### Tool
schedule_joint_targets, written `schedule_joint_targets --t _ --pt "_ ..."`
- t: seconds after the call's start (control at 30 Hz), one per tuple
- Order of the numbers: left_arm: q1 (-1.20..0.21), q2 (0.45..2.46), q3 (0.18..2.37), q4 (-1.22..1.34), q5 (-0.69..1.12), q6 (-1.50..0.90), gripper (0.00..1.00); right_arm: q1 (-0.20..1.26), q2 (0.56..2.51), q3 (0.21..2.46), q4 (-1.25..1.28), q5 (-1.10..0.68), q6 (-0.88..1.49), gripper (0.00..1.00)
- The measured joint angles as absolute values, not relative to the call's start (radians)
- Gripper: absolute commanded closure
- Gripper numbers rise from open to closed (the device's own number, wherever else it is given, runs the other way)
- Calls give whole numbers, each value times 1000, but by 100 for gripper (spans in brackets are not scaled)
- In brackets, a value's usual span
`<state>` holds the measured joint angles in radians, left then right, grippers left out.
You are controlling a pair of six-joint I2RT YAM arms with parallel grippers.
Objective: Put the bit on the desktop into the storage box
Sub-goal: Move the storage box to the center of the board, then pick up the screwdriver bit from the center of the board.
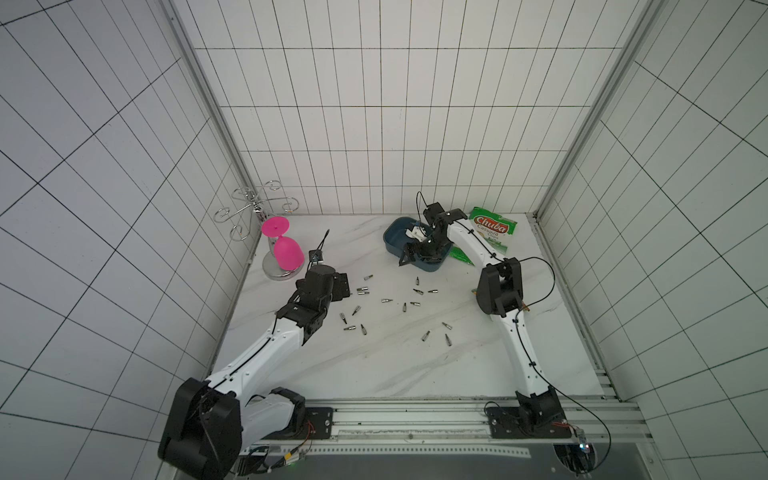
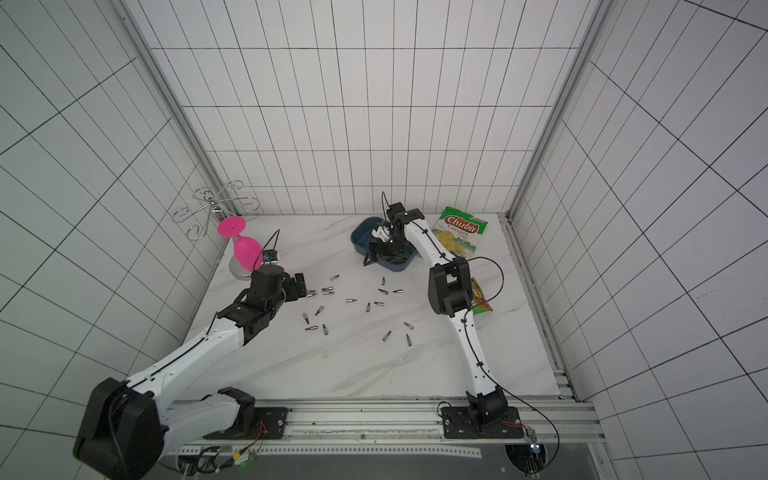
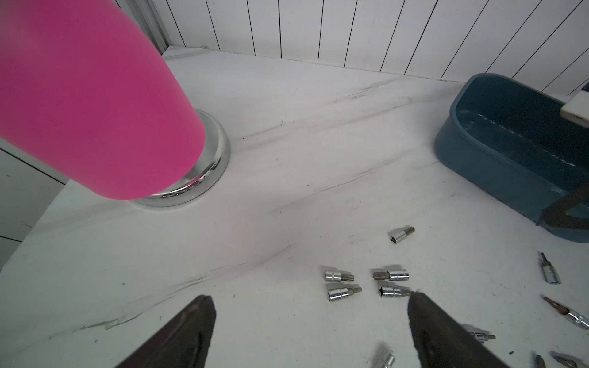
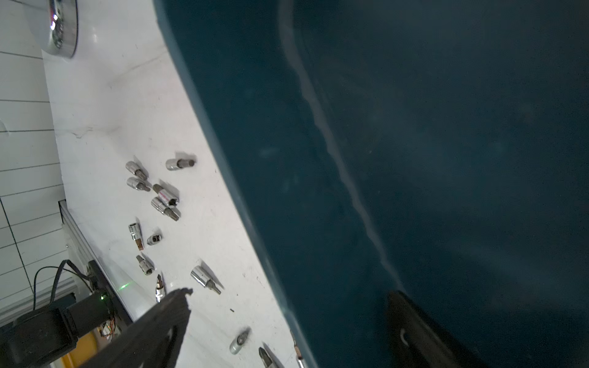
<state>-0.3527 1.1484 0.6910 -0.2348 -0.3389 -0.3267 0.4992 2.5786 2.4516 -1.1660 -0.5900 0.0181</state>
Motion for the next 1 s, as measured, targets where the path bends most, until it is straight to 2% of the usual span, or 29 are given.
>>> schedule_joint_targets --t 0.6,1.0 --pt "-364 1250 736 -403 -292 -405 3 536 2516 2424 -1228 -576 -10 5" --pt "-366 1394 888 -605 -227 -497 11 551 2301 2368 -1184 -333 47 3"
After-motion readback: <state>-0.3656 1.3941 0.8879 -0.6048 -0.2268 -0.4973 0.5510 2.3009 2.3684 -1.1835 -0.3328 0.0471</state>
